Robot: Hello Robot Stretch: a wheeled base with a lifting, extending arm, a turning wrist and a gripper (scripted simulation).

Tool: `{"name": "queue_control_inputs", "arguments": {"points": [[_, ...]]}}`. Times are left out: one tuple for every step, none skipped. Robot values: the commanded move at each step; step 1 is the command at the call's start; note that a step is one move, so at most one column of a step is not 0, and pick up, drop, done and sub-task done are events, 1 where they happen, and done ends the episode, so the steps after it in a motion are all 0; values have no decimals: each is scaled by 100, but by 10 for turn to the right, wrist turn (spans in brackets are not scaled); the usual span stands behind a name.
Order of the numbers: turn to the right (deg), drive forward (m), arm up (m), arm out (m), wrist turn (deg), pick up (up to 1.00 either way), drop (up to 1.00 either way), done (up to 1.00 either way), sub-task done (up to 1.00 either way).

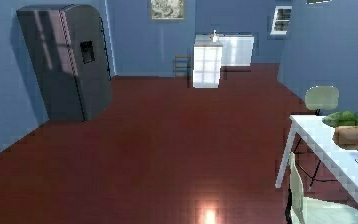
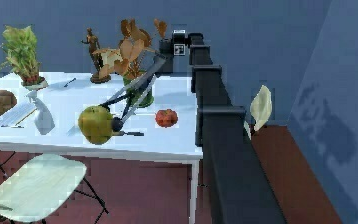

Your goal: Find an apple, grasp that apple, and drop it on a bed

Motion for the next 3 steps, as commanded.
{"name": "queue_control_inputs", "arguments": {"points": [[0, 0, 0, -48, 0, 0, 0, 0, 0], [-450, 0, 0, 0, 0, 0, 0, 0, 0], [-90, 0, 0, 0, 0, 0, 0, 0, 0]]}}
